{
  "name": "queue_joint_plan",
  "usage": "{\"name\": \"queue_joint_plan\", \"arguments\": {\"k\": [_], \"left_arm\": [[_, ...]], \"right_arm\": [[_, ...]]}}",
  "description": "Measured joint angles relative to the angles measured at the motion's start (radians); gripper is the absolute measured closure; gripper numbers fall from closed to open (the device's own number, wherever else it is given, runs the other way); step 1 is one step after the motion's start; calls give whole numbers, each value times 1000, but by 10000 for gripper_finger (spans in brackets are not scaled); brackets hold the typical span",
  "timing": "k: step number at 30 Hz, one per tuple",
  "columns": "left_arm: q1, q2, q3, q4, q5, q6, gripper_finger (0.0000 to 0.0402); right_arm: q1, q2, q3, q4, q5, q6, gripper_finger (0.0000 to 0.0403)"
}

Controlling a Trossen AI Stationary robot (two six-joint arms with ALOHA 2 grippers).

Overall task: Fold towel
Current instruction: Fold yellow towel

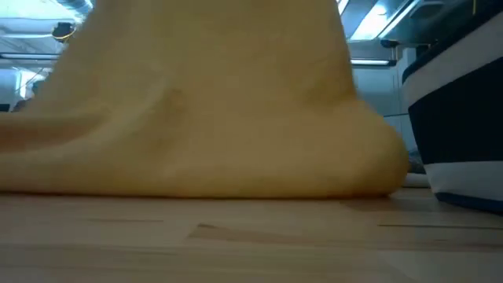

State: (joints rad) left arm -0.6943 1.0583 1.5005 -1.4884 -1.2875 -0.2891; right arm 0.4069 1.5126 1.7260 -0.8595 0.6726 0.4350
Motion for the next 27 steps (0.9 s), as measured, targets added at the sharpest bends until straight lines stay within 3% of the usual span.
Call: {"name": "queue_joint_plan", "arguments": {"k": [12, 27], "left_arm": [[136, -9, -64, 4, 1, 54, 401], [417, -9, -306, 41, -6, 51, 401]], "right_arm": [[-129, 15, 0, -79, 20, -204, 402], [-315, 74, 0, -155, 16, -357, 402]]}}
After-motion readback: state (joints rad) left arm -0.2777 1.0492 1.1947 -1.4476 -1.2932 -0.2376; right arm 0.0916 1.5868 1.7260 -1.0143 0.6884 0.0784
